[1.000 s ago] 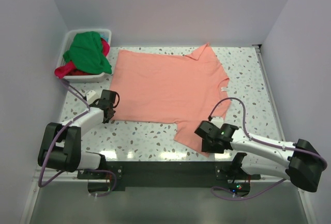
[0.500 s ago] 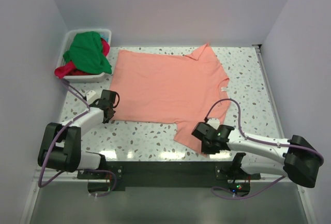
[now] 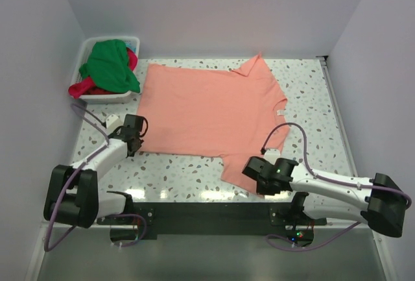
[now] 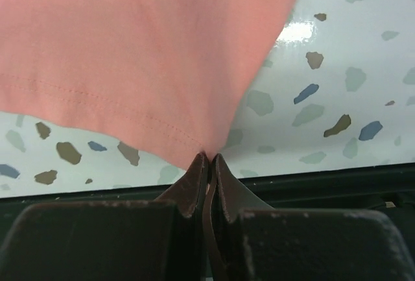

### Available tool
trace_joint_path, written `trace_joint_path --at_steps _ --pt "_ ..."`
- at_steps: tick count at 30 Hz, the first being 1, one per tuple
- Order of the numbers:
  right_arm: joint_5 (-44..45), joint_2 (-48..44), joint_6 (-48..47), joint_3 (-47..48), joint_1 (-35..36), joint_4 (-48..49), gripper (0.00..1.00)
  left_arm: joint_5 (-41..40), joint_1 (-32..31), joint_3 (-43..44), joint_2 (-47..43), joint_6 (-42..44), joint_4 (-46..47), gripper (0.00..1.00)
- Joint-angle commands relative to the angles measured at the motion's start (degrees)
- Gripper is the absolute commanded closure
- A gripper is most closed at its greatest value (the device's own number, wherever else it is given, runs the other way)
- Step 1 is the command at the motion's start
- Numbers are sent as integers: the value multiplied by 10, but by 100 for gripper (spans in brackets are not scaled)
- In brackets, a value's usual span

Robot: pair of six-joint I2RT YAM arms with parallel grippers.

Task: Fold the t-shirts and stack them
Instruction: Fold the tshirt

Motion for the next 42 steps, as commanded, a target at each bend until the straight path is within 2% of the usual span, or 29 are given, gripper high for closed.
trace_joint_path --at_steps 1,8,17,27,34,42 --pt "59 -47 39 52 8 -92 100 -1 4 -5 -38 -8 -20 100" --pt "86 -96 44 87 9 -153 100 -1 4 -16 -98 -15 -48 100" --pt "81 -170 27 89 9 -168 100 1 4 -32 -161 -29 -88 100" --pt "129 -182 -18 132 9 -180 100 -7 -8 -29 -219 -43 -141 100" --pt "201 -146 -53 199 9 -174 100 -18 -14 -2 -224 -35 -153 100" --pt "285 -60 -84 279 9 -161 100 -25 -15 24 -170 -27 -119 100"
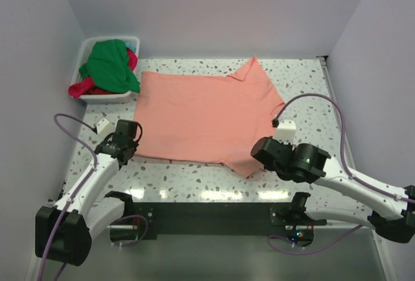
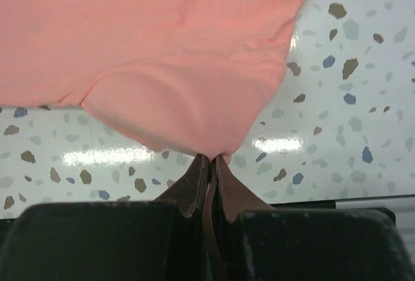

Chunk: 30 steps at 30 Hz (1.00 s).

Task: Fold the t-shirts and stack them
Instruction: Fold the tshirt

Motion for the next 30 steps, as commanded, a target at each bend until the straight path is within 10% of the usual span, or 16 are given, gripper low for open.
trace_joint_path --at_steps 1,12,30 --pt "89 31 -24 47 2 21 100 -24 -3 39 26 4 28 100" --pt "207 107 -90 144 -18 48 100 -43 -3 133 132 20 65 100" --pt "57 192 -279 120 -240 314 100 -55 -3 268 324 50 118 100"
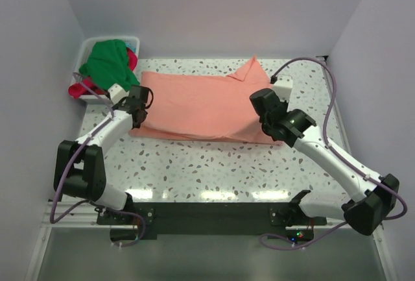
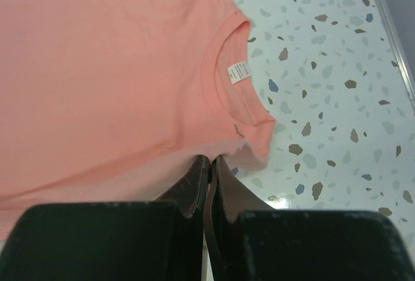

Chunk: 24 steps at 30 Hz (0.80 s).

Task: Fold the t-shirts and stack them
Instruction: Fold the tshirt

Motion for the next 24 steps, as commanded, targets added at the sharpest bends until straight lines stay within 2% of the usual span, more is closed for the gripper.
trace_joint_path --at_steps 1,10,24 --pt "-22 27 -30 -1 -11 72 100 -31 -1 50 41 18 29 100" --pt "-41 71 -40 -2 -50 100 100 -75 0 109 83 15 23 100" --pt "-84 152 -57 14 -116 151 100 -59 2 162 185 28 37 100"
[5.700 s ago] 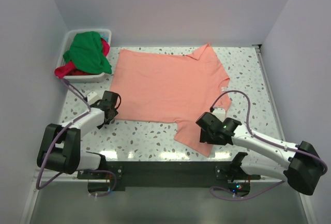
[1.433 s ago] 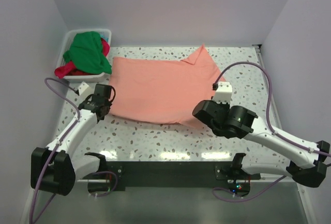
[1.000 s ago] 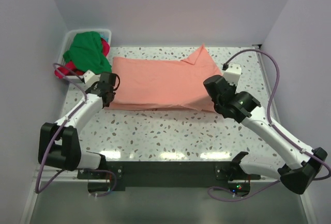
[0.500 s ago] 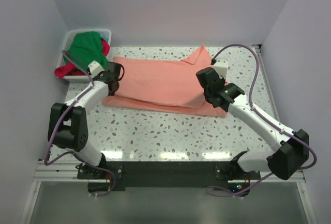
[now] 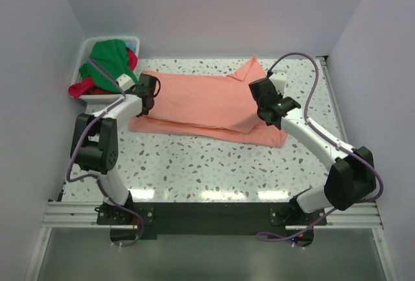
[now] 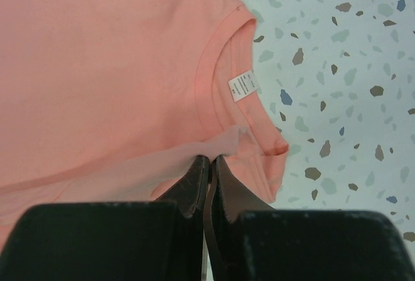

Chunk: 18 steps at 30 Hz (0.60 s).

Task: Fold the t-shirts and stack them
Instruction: Fold the tshirt

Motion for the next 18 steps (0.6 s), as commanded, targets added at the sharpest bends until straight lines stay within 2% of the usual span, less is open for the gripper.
trace_joint_path --at_steps 1,14,15,17,18 --pt "-14 22 -11 20 -18 43 100 -11 2 34 24 11 27 100" --pt "-40 116 -26 78 -55 77 100 -7 6 77 85 31 42 100" --pt "-41 121 -28 83 -57 84 100 -8 6 78 87 33 43 94" --pt "-48 138 -30 93 -62 90 100 -11 7 78 93 35 45 71" --pt "-45 145 -29 97 -63 90 100 -13 7 77 95 36 48 47"
